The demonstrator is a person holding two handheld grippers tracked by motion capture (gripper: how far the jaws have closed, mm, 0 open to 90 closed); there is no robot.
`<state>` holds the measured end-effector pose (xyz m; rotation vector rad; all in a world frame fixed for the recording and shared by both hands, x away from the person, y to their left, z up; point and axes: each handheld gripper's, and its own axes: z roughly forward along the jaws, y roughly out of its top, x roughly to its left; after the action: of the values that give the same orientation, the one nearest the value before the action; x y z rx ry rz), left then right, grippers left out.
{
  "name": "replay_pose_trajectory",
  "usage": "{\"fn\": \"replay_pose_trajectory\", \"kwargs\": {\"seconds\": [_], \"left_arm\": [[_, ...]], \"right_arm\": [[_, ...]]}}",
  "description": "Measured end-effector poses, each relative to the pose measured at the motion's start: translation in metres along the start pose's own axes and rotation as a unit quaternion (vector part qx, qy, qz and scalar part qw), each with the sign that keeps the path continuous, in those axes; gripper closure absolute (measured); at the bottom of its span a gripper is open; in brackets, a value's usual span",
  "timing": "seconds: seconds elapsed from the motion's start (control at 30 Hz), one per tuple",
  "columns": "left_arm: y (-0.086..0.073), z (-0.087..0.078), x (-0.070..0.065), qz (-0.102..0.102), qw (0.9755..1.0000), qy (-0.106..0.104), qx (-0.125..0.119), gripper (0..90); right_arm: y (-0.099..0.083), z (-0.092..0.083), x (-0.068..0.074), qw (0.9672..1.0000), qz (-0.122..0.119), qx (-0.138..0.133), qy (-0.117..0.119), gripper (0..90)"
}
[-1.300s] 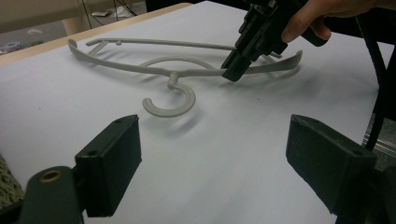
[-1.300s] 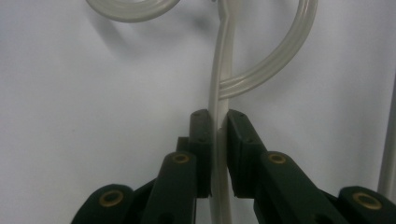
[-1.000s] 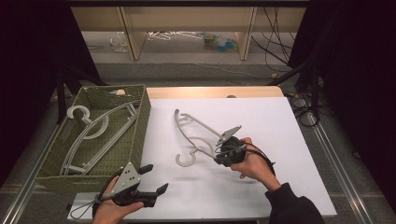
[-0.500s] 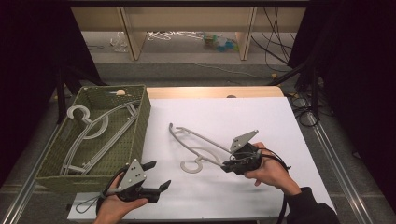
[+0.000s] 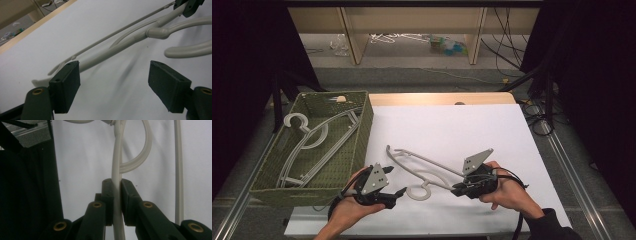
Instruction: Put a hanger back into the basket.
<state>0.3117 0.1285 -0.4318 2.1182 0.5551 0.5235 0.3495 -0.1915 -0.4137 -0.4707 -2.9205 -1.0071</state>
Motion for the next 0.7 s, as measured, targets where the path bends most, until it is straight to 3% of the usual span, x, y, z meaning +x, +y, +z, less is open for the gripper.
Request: {"fn": "replay_pose_trajectory", "kwargs": {"seconds": [0.4,0.5,0.57,0.7], "left_arm": [[0.007,0.027,0.006,0.054,0.9975,-0.024,0.039,32.7],[0.008,0.030,0.006,0.070,0.9958,-0.041,0.045,35.6],[0.009,0.032,0.006,0.090,0.9938,-0.042,0.050,39.1],[0.010,0.037,0.007,0.103,0.9922,-0.052,0.047,42.8]], "right_arm": [[-0.003,-0.003,0.010,0.9997,-0.014,-0.005,0.018,82.4],[-0.003,-0.004,0.010,0.9997,-0.014,-0.007,0.017,82.5],[-0.003,-0.004,0.011,0.9997,-0.016,-0.007,0.014,82.5],[-0.003,-0.004,0.013,0.9996,-0.018,-0.008,0.020,82.4]]}}
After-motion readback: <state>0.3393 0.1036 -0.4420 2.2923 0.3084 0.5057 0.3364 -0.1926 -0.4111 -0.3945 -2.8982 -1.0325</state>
